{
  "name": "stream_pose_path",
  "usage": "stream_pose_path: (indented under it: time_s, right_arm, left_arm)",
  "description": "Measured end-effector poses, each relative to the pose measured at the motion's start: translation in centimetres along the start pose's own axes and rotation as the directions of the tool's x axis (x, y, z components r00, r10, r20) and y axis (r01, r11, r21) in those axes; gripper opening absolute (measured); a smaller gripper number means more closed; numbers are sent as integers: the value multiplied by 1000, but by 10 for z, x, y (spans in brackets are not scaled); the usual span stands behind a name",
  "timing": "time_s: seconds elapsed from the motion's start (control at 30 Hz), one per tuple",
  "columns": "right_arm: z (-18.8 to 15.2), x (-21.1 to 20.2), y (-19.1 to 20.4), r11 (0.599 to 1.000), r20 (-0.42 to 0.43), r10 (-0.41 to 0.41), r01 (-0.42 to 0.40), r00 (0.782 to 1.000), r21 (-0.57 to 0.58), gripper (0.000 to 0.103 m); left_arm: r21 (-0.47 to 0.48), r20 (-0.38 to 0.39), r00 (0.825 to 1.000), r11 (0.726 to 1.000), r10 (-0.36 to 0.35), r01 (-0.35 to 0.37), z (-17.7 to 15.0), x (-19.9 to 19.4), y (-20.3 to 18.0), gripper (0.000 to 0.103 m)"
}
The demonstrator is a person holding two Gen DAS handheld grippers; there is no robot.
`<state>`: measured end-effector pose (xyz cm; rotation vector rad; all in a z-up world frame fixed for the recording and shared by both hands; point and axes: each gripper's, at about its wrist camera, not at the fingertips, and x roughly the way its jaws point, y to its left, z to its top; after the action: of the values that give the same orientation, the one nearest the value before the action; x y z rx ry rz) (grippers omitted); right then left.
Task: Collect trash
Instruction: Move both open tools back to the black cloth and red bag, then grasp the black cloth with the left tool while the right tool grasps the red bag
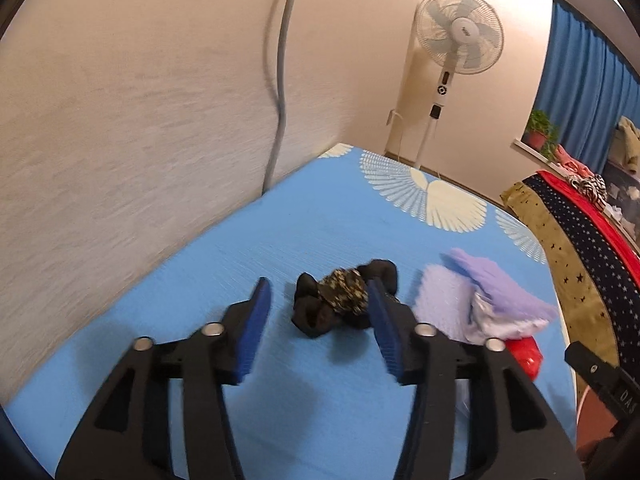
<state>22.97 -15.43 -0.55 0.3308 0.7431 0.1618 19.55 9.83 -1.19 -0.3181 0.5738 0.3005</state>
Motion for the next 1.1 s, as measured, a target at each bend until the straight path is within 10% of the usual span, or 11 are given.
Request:
stream_pose_path:
  time_s: [0.4,0.5,0.57,0.73,1.1]
  right_arm:
    - [-2,57,17,998,-167,-43,36,985,-46,93]
    - [-4,56,19,997,-168,-63,53,984,-59,79]
    - [-4,54,18,997,-164,-64,55,984,-59,62]
    - [-5,49,14,998,-161,-51,43,986,-54,57]
    - [-4,14,-2,997,-106,-75,75,992,-4,56]
  left_arm:
    - [-29,-143,988,998,-59,56,0,46,1,69]
    - [-27,-168,982,997,-80,77,-3,51,-3,68]
    - [-23,-188,976,994,-108,106,-5,54,-6,61]
    - [-5,-194,972,991,-133,134,-8,54,-14,33]
    - [39,-129,986,993,-110,116,-2,26,-22,27]
